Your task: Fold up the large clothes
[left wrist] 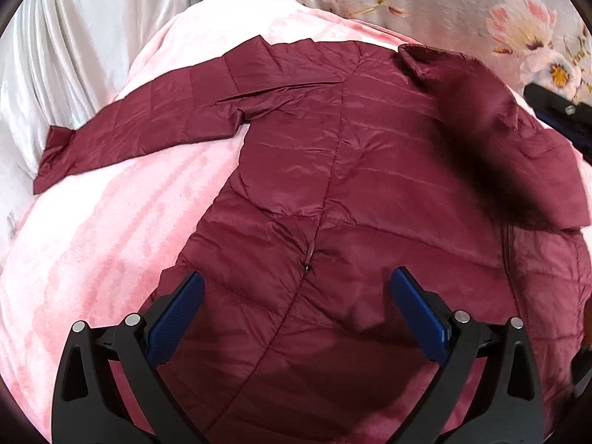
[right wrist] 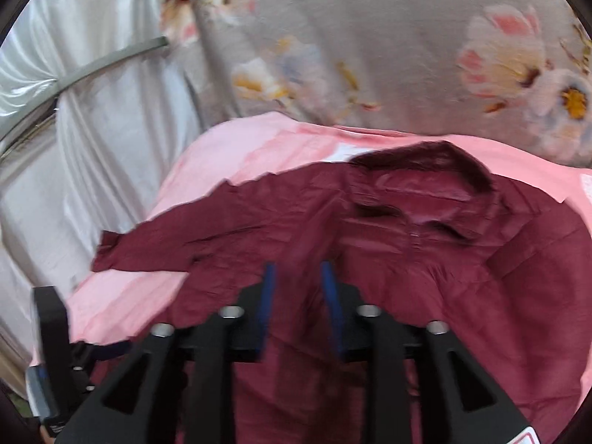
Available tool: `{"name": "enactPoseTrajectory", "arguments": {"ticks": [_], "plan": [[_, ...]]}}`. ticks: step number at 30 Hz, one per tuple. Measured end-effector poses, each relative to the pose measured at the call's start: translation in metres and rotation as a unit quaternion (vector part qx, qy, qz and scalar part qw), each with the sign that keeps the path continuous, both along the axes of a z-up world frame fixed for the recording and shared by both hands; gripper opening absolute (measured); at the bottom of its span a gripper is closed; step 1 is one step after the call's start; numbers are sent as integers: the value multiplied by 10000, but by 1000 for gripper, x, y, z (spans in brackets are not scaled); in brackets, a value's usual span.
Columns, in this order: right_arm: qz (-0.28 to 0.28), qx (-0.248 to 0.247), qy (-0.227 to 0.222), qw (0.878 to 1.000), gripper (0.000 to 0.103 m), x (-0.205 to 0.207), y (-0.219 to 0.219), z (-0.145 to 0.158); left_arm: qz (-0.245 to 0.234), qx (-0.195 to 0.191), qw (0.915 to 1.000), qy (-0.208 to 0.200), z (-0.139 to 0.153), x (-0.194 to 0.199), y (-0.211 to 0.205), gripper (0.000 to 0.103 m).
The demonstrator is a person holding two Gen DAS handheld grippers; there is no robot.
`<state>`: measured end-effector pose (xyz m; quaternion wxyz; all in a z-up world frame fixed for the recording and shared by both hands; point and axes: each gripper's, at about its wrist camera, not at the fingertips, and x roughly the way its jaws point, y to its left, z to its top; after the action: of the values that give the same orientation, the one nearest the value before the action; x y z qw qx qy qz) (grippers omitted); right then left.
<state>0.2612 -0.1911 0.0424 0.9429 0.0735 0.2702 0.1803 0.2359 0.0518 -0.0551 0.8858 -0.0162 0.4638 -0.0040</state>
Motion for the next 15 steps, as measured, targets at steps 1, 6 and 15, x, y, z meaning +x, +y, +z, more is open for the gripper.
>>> {"name": "enactPoseTrajectory", "arguments": {"ticks": [1,6,15], "plan": [[-3,108,-134,9999,52,-7,0,6,-13,-84,10000,13,1,2,1,98],[-956,473,-497,9930,59,-47,-59,32,-188,-710,9973,12,15,19,-5,98],[-2885,1527,970,9402,59,-66,-219,-41,-263,-1759,9808,803,-5,88,-37,58]]}}
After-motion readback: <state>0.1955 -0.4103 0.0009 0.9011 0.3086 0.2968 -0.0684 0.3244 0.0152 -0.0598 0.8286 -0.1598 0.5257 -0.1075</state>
